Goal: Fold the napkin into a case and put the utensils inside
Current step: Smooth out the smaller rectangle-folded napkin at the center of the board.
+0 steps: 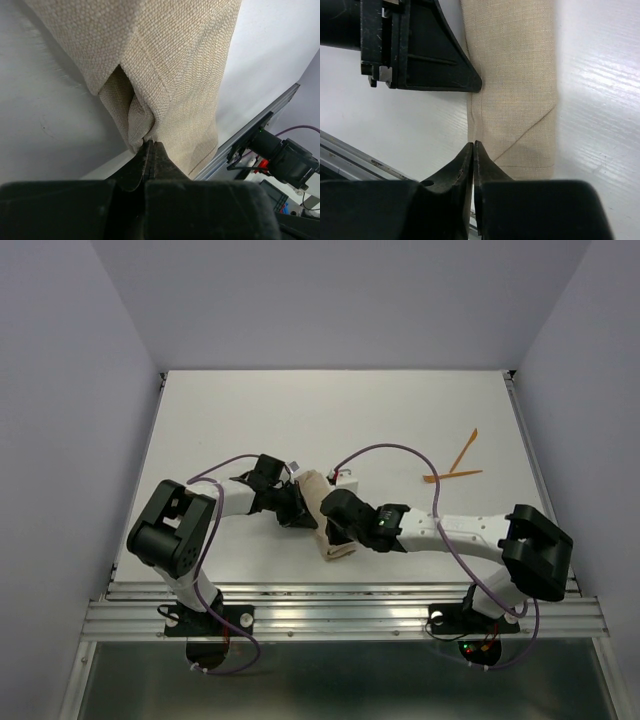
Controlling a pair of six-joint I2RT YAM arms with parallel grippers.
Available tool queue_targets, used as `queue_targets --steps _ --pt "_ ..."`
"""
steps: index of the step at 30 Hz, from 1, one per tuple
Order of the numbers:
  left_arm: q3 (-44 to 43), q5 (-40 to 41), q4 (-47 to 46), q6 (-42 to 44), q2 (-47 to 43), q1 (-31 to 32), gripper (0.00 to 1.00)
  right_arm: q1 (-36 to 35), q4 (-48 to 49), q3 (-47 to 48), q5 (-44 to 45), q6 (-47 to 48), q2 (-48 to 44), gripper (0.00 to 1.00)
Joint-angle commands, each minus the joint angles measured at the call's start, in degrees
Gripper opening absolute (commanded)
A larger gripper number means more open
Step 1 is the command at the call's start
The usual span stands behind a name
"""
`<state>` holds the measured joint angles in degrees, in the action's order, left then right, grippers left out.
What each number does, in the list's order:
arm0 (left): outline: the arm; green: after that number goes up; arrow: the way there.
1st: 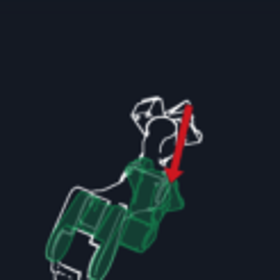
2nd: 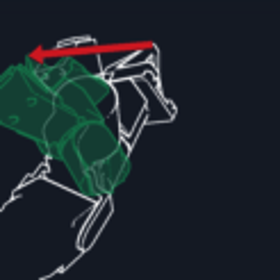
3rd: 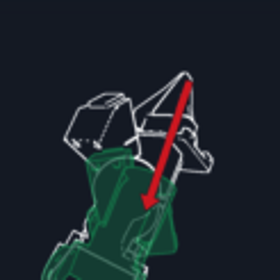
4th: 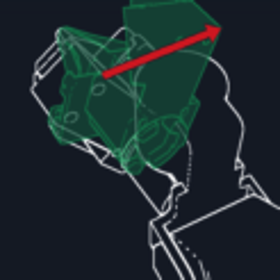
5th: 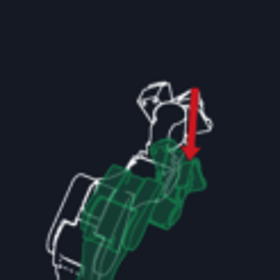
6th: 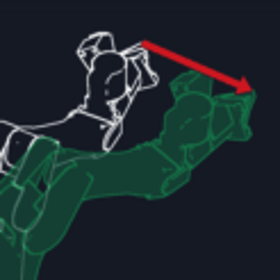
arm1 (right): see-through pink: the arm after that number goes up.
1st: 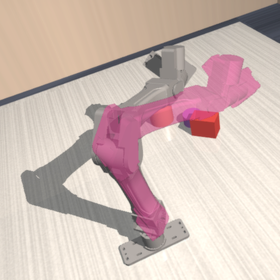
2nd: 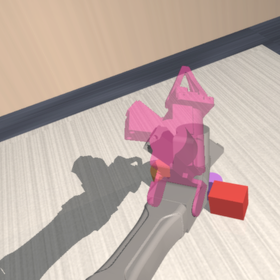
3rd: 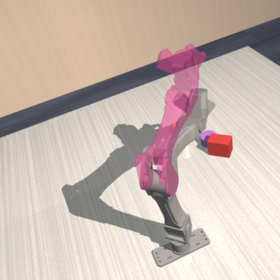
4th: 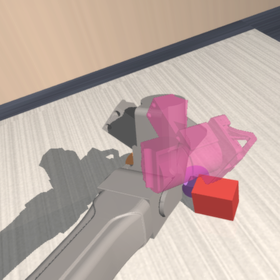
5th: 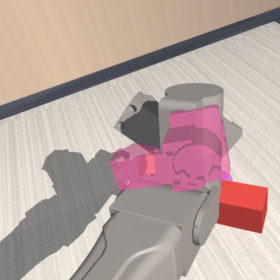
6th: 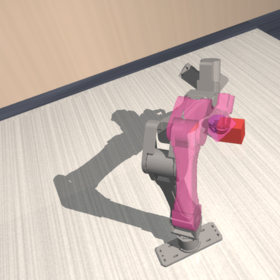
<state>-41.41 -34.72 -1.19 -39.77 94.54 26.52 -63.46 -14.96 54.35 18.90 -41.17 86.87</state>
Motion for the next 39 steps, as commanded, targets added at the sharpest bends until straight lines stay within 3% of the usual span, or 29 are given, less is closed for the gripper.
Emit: queue_targets --steps 1,17,25,31,39 --pt "-1.04 1.15 1.10 2.24 1.35 0.20 0.00 -0.26 0.19 -0.47 0.28 -2.60 3.12 0.02" --pt "-2.36 0.88 3.20 2.15 -0.49 0.20 0.00 -0.26 4.85 -2.22 -8.08 0.13 12.62 0.01" --pt "-12.19 2.73 13.74 6.01 -5.68 -2.69 0.00 -0.26 5.64 -3.54 -7.64 -0.40 11.83 0.01" --pt "-18.44 3.43 17.18 8.65 -2.27 -4.99 0.00 -0.26 5.56 -3.99 -7.03 -0.76 11.04 0.01" --pt "-20.12 4.05 18.95 10.76 0.90 -4.03 0.00 -0.26 5.56 -4.25 -6.94 -1.11 10.34 0.01"
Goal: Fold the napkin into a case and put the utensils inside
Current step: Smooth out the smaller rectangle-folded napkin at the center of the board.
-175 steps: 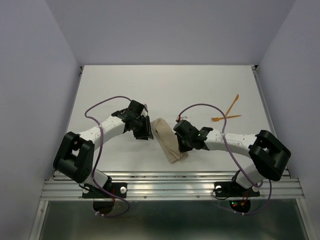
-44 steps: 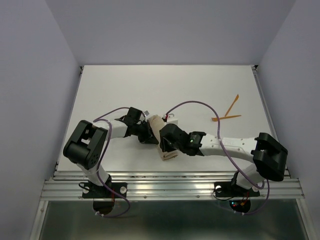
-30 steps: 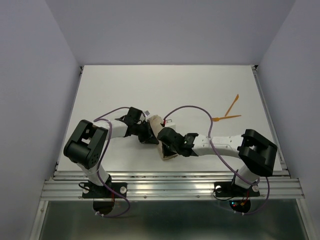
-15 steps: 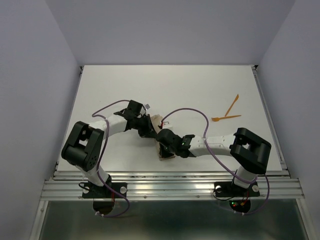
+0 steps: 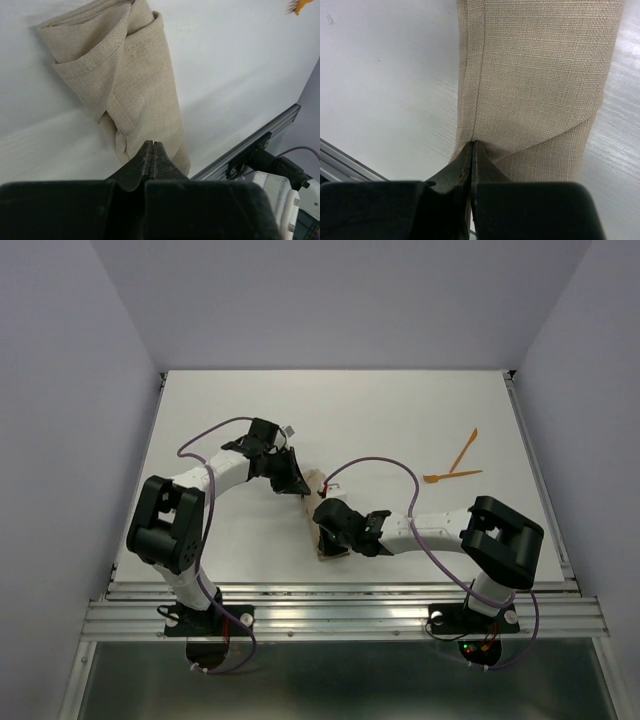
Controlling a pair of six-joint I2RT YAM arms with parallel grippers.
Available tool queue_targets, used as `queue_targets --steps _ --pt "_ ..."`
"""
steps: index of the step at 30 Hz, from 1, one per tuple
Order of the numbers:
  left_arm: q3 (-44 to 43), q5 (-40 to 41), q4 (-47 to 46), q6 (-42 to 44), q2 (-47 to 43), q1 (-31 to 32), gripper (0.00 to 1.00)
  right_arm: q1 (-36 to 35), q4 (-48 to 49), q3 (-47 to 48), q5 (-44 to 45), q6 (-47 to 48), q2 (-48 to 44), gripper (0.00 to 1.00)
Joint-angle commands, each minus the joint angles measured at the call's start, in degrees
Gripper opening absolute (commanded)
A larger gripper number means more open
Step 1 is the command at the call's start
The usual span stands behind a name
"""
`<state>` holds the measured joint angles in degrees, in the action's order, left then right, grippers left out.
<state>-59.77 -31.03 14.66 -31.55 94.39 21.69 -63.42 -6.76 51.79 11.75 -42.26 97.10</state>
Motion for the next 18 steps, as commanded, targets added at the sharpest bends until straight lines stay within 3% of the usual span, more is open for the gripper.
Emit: queue_targets --steps 1,18 --pt "-1.76 0.18 3.27 2.72 1.41 1.16 0.00 -0.30 -2.73 -1.61 0.21 0.07 0.19 0.01" --pt "-6.59 10.28 6.17 5.10 9.67 2.56 0.00 -0.30 -2.90 -1.16 -0.23 0.34 0.37 0.01"
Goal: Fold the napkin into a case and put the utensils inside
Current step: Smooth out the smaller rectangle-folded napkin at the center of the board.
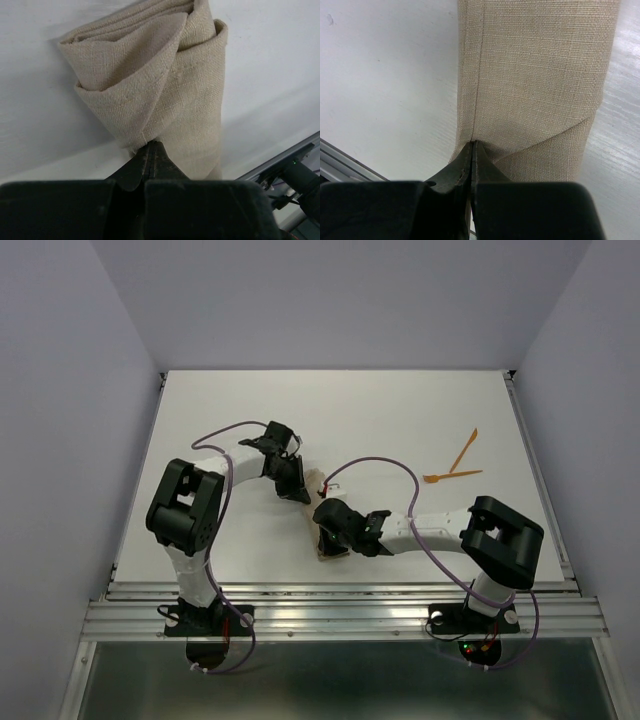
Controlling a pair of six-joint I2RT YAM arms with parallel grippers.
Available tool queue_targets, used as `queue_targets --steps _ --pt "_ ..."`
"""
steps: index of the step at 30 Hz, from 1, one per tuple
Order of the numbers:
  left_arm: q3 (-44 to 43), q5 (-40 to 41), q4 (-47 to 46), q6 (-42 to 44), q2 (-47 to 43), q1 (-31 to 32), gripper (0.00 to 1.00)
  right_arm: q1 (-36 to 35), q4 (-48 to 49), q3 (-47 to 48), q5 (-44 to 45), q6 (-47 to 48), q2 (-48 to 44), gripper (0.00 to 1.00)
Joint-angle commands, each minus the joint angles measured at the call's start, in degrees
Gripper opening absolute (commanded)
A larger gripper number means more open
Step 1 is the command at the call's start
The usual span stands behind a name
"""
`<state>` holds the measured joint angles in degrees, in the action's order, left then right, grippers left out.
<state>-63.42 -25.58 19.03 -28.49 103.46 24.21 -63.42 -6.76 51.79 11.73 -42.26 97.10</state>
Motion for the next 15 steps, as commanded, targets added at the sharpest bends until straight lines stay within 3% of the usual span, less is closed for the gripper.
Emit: queue_targets --steps 1,10,15 --pt "-3.90 5.80 1.98 2.38 1.12 0.05 0.00 -0.30 -2.82 -1.08 -0.30 0.25 0.55 0.01" --pt "-7.68 6.34 1.37 3.35 2.71 0.75 0.00 -0.30 -3.08 -1.17 -0.56 0.34 0.28 0.01" --pt "-7.86 6.25 1.63 1.86 -1.50 0.93 0.00 -0.30 -3.25 -1.34 -0.21 -0.01 -0.07 0.01"
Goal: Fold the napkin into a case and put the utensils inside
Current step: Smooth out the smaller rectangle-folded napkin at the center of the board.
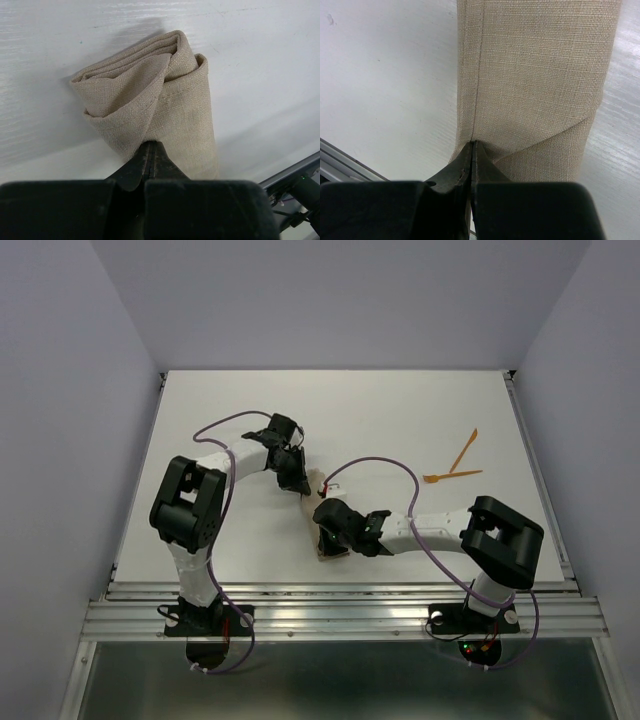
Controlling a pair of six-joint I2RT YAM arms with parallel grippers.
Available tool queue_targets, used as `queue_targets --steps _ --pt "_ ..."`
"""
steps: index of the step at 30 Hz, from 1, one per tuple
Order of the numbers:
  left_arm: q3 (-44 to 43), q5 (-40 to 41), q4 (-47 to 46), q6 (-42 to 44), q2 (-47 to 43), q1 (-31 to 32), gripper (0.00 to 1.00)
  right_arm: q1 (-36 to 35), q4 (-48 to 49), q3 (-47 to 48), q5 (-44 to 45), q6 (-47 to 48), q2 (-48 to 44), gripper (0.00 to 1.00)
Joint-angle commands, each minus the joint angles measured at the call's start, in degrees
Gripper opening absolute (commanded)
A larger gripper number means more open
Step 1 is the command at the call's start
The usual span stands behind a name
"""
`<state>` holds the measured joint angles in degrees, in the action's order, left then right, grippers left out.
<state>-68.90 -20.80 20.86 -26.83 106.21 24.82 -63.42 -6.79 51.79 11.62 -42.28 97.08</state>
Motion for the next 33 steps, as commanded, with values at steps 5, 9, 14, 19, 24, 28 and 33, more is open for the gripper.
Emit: queue_targets --steps 5,9,14,19,24,28,33 --pt "-4.04 3.13 2.42 0.29 -5.32 0.32 0.00 -0.30 -3.23 -1.25 -0.19 0.01 -0.13 0.01" --pt "-4.22 3.74 2.96 0.37 -4.88 0.67 0.00 -0.30 -3.23 -1.17 -0.10 0.01 -0.05 0.01" --pt "-4.22 4.71 2.87 0.37 -3.21 1.63 0.00 -0.30 -3.32 -1.17 -0.02 0.01 -0.05 0.01" --pt "-4.84 6.38 3.13 0.46 -0.66 2.69 0.00 -0.30 -3.32 -1.25 0.07 -0.17 -0.13 0.01" --pt "-6.15 10.07 2.52 0.55 1.98 3.39 0.00 -0.30 -3.23 -1.43 0.16 -0.08 -0.40 0.01" --pt "-8.70 11.56 2.78 0.73 2.95 4.18 0.00 -0.30 -3.32 -1.43 0.34 -0.17 -0.57 0.01" --pt "-12.65 16.83 5.94 0.90 3.73 5.33 0.00 -0.30 -3.41 -1.69 0.60 -0.34 -0.93 0.01"
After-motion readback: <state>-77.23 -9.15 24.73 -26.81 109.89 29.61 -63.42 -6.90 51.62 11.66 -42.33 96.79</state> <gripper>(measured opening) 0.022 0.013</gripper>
